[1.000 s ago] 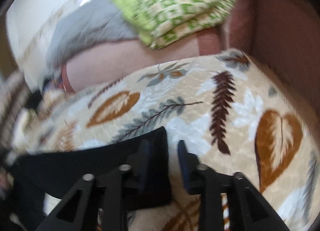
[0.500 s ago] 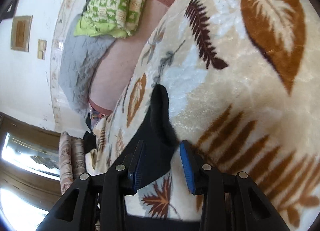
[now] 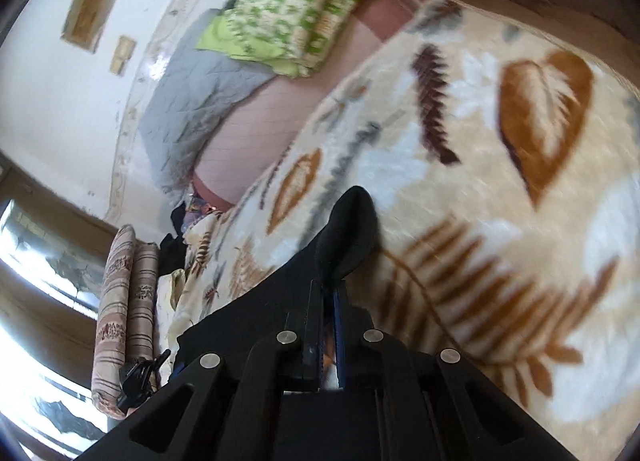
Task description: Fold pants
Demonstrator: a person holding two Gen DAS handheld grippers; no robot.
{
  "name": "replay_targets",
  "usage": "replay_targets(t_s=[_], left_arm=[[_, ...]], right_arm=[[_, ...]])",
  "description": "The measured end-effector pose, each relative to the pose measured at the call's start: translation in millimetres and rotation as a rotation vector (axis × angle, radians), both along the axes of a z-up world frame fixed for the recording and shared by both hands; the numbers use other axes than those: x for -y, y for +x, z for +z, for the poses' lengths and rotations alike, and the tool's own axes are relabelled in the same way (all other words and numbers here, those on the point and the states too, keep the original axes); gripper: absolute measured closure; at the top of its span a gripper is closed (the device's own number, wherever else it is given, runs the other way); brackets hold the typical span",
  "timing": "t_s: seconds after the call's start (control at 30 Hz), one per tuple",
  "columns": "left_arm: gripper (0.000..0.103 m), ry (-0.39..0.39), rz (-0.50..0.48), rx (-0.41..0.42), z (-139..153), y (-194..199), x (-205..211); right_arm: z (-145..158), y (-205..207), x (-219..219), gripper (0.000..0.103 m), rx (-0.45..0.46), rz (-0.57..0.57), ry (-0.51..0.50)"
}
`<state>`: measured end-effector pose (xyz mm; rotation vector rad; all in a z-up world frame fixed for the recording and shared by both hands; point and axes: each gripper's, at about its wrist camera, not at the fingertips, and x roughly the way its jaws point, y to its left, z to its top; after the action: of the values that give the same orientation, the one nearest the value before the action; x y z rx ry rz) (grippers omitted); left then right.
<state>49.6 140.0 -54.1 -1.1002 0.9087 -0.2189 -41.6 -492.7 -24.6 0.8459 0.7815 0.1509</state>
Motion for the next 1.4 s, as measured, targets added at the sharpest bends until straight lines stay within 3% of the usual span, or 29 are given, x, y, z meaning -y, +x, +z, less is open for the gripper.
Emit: replay_targets(t_s=[0.17,0.2,0.27,0.4,0.43,0.53,0.6,0.73,0.8,0.83,0.9,1.0,1.07,1.2,1.3,1.4], left_arm=[[0.063,-0.004,0.017,0.004,2.2,-7.7,-4.7],[0.06,-0.006,0.024,0.003,2.3,-9.1,-6.1],[0.04,-0.01,0.045,0.013,3.0,-14.6,-10.6],[0.024,0.03,0.039,0.039,7.7,-19.3,-11.1],[0.022,0.062,0.025,0.041,10.4,-18.2,-7.7],[0.019,0.147,0.002,0.072,21.5,-19.1,-0.9],[0.018,0.21,0.024,0.117,32.6,-23.2,-2.2],[0.018,0.228,0.043,0.217,44.5,-27.5,-8.1],[0.018,0.295,0.033,0.206,46.2,-25.6,-5.1],[0.018,0.368,0.03,0.186,48.2,-24.0,-0.3],[0.018,0.438,-0.003,0.166,49.9,-20.6,9.5],[0.018,0.493,-0.052,0.102,39.4,-12.9,20.1],[0.018,0.513,-0.088,0.033,27.0,-6.2,25.5],[0.018,0.605,-0.112,-0.034,17.7,-3.8,35.4],[0.018,0.625,-0.116,-0.037,16.3,-6.4,38.3],[0.018,0.598,-0.113,-0.076,7.2,-4.3,33.3]], right_arm=[[-26.4,-2.4,14.8,0.099,-0.126,-0.054,-0.006],[-31.2,-1.9,16.7,0.099,-0.151,-0.062,-0.015],[-35.8,-0.4,20.0,0.099,-0.181,-0.079,-0.044],[-26.1,-8.3,29.9,0.099,-0.253,-0.196,-0.295],[-15.8,-12.0,30.2,0.099,-0.256,-0.229,-0.405],[10.1,-16.2,13.4,0.099,-0.154,-0.184,-0.583],[21.1,-18.1,-7.2,0.099,-0.065,-0.093,-0.615],[38.5,-13.6,-72.6,0.099,0.092,0.134,-0.792],[34.1,-6.1,-94.2,0.098,0.098,0.202,-0.811],[26.4,-0.1,-102.7,0.098,0.073,0.252,-0.807],[8.0,15.3,-115.3,0.098,-0.007,0.324,-0.811],[-15.0,30.6,-121.4,0.098,-0.12,0.354,-0.859],[-30.2,35.5,-109.5,0.098,-0.199,0.334,-0.825],[-29.4,34.6,-88.0,0.098,-0.177,0.291,-0.685],[-30.0,33.7,-92.2,0.096,-0.173,0.287,-0.719],[-28.8,32.8,-104.8,0.095,-0.162,0.289,-0.782]])
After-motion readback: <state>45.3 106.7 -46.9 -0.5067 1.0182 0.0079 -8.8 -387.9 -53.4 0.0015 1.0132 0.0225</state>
